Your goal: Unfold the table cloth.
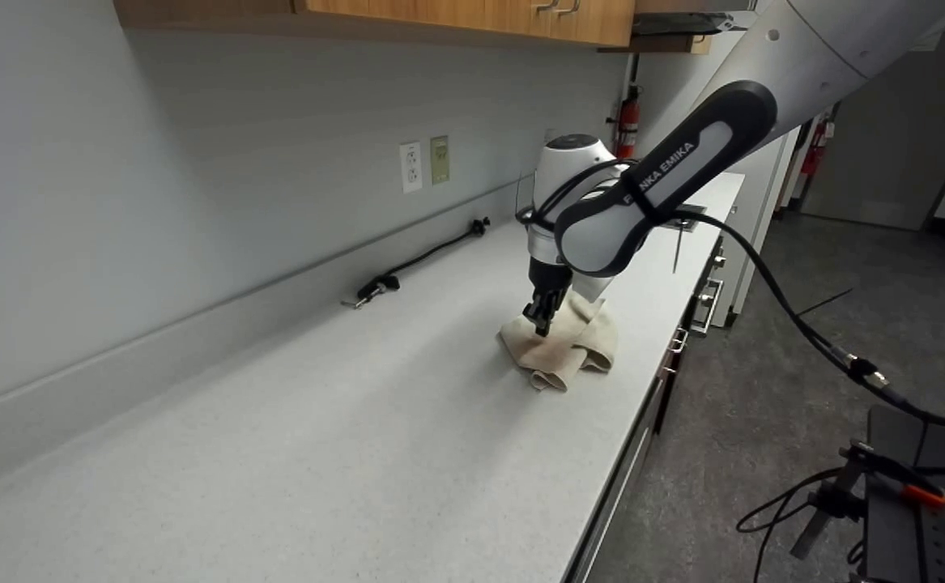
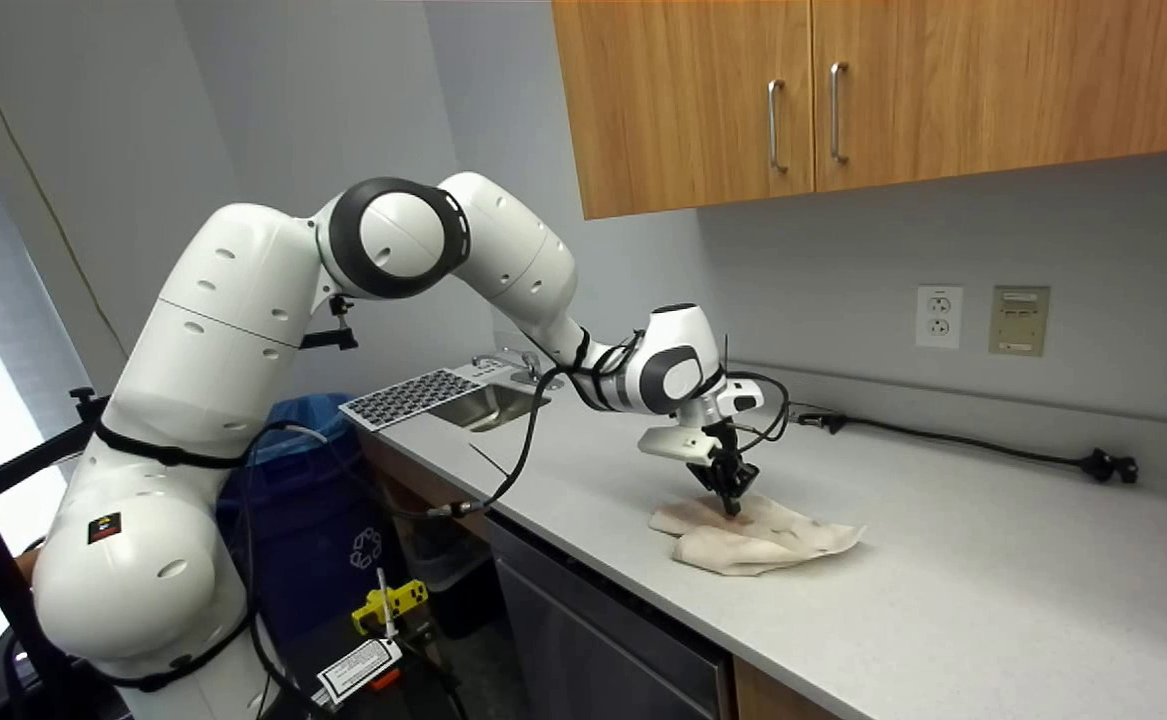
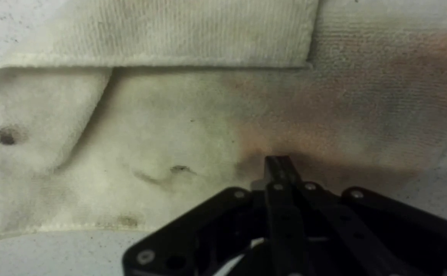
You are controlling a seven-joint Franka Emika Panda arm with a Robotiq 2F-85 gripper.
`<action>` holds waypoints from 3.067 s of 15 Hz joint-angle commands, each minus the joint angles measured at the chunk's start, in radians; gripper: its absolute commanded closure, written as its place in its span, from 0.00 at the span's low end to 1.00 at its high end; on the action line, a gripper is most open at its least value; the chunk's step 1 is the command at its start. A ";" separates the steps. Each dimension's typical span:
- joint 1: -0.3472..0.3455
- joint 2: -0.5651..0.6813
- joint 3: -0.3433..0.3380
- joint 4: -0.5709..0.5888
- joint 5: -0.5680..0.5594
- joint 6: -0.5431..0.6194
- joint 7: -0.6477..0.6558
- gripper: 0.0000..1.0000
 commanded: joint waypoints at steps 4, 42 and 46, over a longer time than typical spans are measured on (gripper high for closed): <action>-0.020 0.108 0.030 0.142 0.009 -0.059 -0.007 1.00; 0.025 0.119 0.028 0.251 0.007 -0.277 0.116 1.00; 0.030 0.141 0.044 0.276 0.002 -0.293 0.098 1.00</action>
